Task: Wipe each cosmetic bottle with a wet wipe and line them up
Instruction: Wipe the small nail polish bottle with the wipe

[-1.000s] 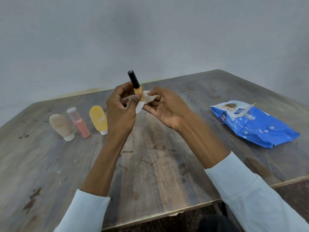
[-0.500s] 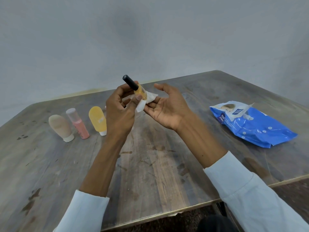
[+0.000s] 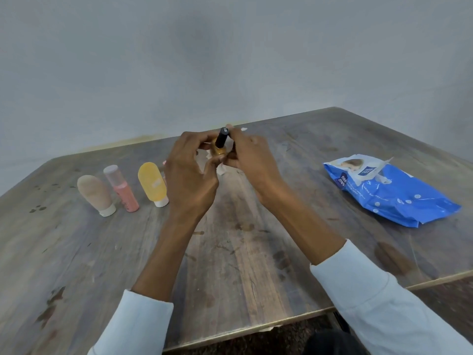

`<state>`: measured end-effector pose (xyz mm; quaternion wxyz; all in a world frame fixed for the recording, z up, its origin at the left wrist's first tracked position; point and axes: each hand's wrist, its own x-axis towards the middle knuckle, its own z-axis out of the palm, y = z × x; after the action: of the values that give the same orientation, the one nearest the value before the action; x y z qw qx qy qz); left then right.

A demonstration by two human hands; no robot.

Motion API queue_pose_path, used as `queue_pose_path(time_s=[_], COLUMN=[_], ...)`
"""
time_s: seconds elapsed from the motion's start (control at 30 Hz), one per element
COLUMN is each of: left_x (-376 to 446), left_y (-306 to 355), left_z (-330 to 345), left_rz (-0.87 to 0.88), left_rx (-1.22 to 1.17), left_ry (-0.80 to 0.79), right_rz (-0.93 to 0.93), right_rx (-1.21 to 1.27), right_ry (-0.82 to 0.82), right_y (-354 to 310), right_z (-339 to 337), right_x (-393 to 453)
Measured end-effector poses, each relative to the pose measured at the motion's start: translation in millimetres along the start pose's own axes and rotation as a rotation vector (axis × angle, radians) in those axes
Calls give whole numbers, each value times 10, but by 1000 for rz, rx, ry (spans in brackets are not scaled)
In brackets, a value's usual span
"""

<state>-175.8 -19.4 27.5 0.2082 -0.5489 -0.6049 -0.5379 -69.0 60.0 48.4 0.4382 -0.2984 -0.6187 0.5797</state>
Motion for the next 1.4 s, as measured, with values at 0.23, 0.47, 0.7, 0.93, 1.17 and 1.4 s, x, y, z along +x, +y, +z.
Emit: queue_pose_path(time_s=[0.23,0.47,0.7,0.93,1.17,1.4], left_x=[14,-1,-31,37,64,89], left_y=[-3,9,71,26,-49,-149], left_z=[-15,4,41,-46,-27,-103], left_rz=[-87,-139,-112,-385,-328,-349], left_rx=[-31,-54,-101,-305,-411,-511], left_ry=[58,124,75,140,9,-103], right_rz=[4,-5,-71,-45,145,389], right_rx=[105,92,3,-44,538,760], right_ry=[-95,-149,-147,-91,-181,-318], right_y=[-46,-58,-40,34,2,24], right_z=[-50,-35,-29,5,-107,-125], right_x=[-22,-39,-33,77,45,33])
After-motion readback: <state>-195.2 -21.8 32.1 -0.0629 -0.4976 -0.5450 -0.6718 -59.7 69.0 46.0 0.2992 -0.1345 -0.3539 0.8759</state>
